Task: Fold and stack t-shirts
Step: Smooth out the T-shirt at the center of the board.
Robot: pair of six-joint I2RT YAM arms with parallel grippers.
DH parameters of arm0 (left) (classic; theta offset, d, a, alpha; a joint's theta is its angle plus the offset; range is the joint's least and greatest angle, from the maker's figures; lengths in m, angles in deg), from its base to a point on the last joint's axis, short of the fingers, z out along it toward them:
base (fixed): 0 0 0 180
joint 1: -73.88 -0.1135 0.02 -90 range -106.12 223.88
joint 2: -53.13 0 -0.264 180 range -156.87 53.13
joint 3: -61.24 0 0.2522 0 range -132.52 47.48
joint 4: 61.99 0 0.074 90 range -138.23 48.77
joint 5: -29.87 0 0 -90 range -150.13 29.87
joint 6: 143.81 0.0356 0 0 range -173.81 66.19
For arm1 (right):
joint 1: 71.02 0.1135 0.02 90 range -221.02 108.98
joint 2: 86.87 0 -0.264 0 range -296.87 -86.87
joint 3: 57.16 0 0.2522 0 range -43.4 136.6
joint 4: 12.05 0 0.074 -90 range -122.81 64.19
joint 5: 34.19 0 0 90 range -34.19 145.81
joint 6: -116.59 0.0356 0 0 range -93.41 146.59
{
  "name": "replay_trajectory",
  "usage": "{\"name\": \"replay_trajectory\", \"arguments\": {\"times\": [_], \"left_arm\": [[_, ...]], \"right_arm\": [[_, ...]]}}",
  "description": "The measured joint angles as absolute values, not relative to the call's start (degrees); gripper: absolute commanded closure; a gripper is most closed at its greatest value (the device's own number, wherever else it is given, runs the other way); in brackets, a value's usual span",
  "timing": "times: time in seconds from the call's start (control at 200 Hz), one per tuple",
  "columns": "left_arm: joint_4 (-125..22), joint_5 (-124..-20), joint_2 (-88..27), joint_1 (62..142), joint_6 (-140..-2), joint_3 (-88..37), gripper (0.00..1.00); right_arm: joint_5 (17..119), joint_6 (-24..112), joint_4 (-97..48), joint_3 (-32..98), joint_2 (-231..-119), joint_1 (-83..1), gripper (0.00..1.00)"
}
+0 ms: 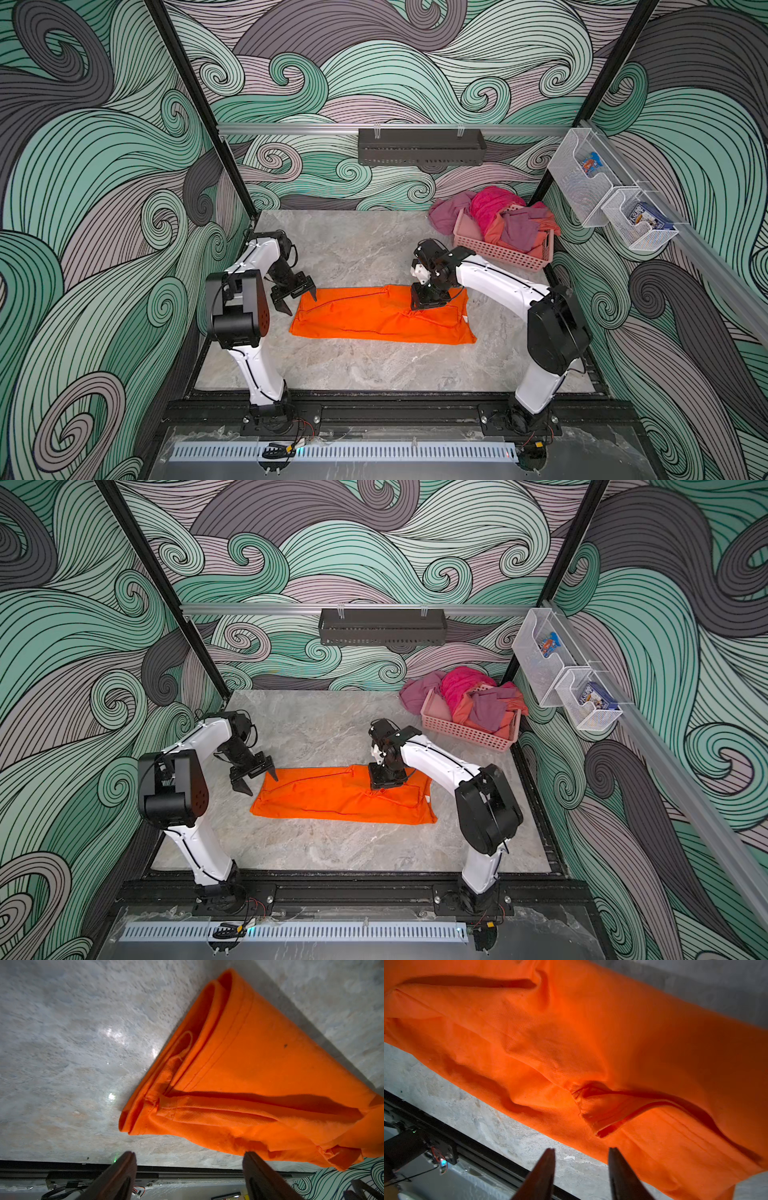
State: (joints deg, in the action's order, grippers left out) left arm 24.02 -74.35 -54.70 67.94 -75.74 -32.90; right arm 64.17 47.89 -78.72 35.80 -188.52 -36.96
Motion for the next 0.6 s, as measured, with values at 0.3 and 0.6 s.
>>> {"name": "replay_trajectory", "arguments": {"times": [0.3, 0.6], "left_arm": [[24.0, -74.7, -54.8, 67.6, -75.3, -32.9, 0.16], [24.0, -75.0, -55.3, 67.5, -75.2, -32.9, 0.16]], "right_arm": [[59.2, 48.9, -79.0, 32.1, -188.1, -39.4, 0.53], [56.9, 49.7, -80.0, 28.0, -185.0, -48.0, 0.56]]}}
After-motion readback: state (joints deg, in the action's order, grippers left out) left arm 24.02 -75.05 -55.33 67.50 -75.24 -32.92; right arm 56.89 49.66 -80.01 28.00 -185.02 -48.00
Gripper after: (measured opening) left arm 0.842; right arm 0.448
